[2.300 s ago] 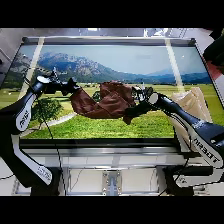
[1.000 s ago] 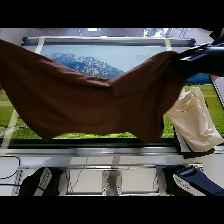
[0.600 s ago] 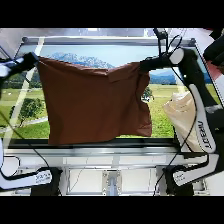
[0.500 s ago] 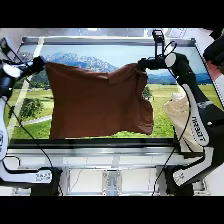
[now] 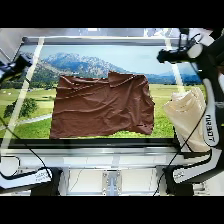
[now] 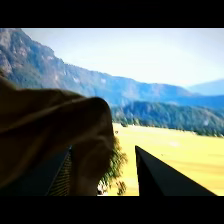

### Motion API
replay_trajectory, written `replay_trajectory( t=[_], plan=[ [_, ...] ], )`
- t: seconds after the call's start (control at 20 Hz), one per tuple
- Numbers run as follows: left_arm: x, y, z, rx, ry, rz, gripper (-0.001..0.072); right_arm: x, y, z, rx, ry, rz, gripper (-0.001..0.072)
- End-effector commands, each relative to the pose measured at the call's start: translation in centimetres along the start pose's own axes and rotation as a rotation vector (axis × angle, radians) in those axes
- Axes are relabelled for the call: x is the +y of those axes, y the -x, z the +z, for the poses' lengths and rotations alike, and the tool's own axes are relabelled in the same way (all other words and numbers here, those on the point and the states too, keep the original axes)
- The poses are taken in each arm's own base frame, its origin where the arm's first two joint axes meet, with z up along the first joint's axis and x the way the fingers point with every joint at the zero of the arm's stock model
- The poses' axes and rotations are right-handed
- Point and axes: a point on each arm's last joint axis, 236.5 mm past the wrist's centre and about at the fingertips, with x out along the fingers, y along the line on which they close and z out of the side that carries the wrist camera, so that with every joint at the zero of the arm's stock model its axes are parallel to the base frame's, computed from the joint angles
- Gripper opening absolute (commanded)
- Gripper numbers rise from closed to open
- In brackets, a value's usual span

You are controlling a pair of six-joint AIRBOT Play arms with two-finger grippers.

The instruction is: Fold the shirts.

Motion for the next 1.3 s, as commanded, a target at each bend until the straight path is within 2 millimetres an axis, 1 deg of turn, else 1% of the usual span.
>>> replay_trajectory(
  t=[0.0, 0.05, 0.1, 0.15, 0.2, 0.25, 0.3, 0.35, 0.4, 0.45, 0.5, 0.6, 0.75, 0.8, 0.9, 1.0, 1.05, 1.1, 1.15, 1.25],
  plan=[
    [8.6, 8.8, -3.9, 0.157, -0.076, 0.256, 0.0699, -4.3, 8.1, -6.8, 0.229, -0.060, -0.029, 0.0425],
    [10.5, 10.5, -6.1, 0.169, -0.016, 0.292, 0.0699, -4.4, 9.2, -9.1, 0.264, -0.084, -0.011, 0.0424],
    [12.3, 12.0, -9.2, 0.183, 0.074, 0.328, 0.0699, -4.3, 9.8, -11.8, 0.292, -0.124, 0.010, 0.0425],
    [13.8, 13.1, -12.5, 0.204, 0.172, 0.365, 0.0699, -3.8, 9.7, -14.7, 0.303, -0.171, 0.033, 0.0426],
    [15.0, 14.0, -16.5, 0.250, 0.271, 0.400, 0.0698, -2.9, 9.2, -17.1, 0.297, -0.219, 0.062, 0.0456],
    [15.3, 14.9, -20.4, 0.326, 0.354, 0.418, 0.0698, -2.1, 8.6, -19.4, 0.285, -0.265, 0.080, 0.0457],
    [14.9, 15.6, -24.4, 0.425, 0.427, 0.411, 0.0698, -1.7, 7.8, -21.2, 0.267, -0.302, 0.080, 0.0457],
    [14.5, 16.1, -27.4, 0.507, 0.488, 0.402, 0.0698, -1.2, 7.2, -22.4, 0.248, -0.339, 0.088, 0.0457],
    [13.9, 16.3, -29.7, 0.577, 0.553, 0.382, 0.0696, -0.6, 6.7, -23.0, 0.235, -0.374, 0.108, 0.0457],
    [13.3, 16.3, -31.1, 0.622, 0.610, 0.362, 0.0695, 0.1, 6.6, -23.0, 0.228, -0.400, 0.134, 0.0456],
    [12.9, 16.1, -32.1, 0.655, 0.662, 0.342, 0.0695, 0.6, 6.6, -22.7, 0.219, -0.410, 0.160, 0.0457],
    [13.2, 15.6, -33.4, 0.710, 0.706, 0.344, 0.0695, 1.5, 6.8, -21.6, 0.184, -0.389, 0.205, 0.0456],
    [12.9, 14.5, -35.1, 0.810, 0.770, 0.315, 0.0694, 1.8, 6.8, -21.3, 0.172, -0.382, 0.222, 0.0455],
    [12.5, 13.6, -35.2, 0.817, 0.781, 0.273, 0.0694, 1.8, 6.8, -21.3, 0.173, -0.382, 0.222, 0.0455],
    [11.5, 11.6, -34.2, 0.778, 0.828, 0.180, 0.0694, 2.1, 6.9, -21.5, 0.186, -0.382, 0.235, 0.0455],
    [11.5, 10.6, -33.7, 0.744, 0.856, 0.164, 0.0693, 2.6, 7.1, -21.9, 0.207, -0.383, 0.253, 0.0454],
    [11.8, 10.6, -33.9, 0.747, 0.850, 0.174, 0.0678, 2.7, 7.2, -22.0, 0.213, -0.382, 0.256, 0.0453],
    [12.0, 10.5, -34.1, 0.751, 0.848, 0.181, 0.0600, 2.8, 7.2, -22.0, 0.212, -0.384, 0.259, 0.0447],
    [12.2, 10.3, -34.1, 0.744, 0.851, 0.187, 0.0551, 2.9, 7.2, -21.7, 0.205, -0.390, 0.267, 0.0444],
    [12.4, 10.0, -34.5, 0.754, 0.852, 0.194, 0.0551, 3.5, 7.3, -21.1, 0.188, -0.408, 0.292, 0.0445]
  ],
)
